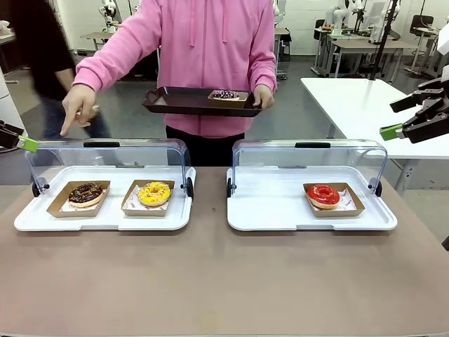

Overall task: Provide the desired donut to the person.
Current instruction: Pick up and lift the Paper togo box containing the Donut pointed at by the person.

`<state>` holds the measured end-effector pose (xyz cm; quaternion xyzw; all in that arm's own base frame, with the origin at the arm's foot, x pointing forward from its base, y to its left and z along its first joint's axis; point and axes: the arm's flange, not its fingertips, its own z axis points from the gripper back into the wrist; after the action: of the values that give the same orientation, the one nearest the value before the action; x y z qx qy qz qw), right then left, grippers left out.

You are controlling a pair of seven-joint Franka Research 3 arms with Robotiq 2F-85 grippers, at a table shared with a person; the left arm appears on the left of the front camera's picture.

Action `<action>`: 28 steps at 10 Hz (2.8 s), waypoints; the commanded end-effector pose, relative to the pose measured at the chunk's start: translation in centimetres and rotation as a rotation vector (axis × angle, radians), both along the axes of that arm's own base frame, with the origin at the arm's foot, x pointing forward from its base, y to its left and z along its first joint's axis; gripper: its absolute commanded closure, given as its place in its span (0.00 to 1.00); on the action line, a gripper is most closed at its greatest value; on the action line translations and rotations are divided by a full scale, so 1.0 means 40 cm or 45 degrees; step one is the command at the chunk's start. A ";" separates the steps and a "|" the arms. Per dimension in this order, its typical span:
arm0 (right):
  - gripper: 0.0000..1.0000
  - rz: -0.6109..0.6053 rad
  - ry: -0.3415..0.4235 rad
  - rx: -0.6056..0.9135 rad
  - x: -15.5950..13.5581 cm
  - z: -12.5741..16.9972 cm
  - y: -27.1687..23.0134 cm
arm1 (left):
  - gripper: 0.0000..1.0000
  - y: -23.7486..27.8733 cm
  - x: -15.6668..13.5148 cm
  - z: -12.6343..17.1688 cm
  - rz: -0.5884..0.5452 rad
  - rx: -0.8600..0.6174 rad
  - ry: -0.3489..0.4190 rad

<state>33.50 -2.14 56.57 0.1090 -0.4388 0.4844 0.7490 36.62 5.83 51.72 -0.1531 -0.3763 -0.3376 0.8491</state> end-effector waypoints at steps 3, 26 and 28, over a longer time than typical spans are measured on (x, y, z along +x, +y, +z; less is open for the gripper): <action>0.00 0.005 0.013 0.002 -0.002 -0.004 -0.004 | 0.00 0.005 0.001 -0.003 -0.012 -0.018 -0.002; 0.00 0.005 0.013 0.002 -0.002 -0.004 -0.004 | 0.00 -0.088 0.116 -0.144 -0.997 0.655 0.142; 0.00 0.005 0.013 0.002 -0.002 -0.004 -0.004 | 0.00 -0.096 0.129 -0.254 -0.968 0.736 0.127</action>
<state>33.46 -2.24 56.58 0.1102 -0.4388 0.4839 0.7491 40.82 1.82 42.93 -0.0764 -0.1336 -0.7021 0.6952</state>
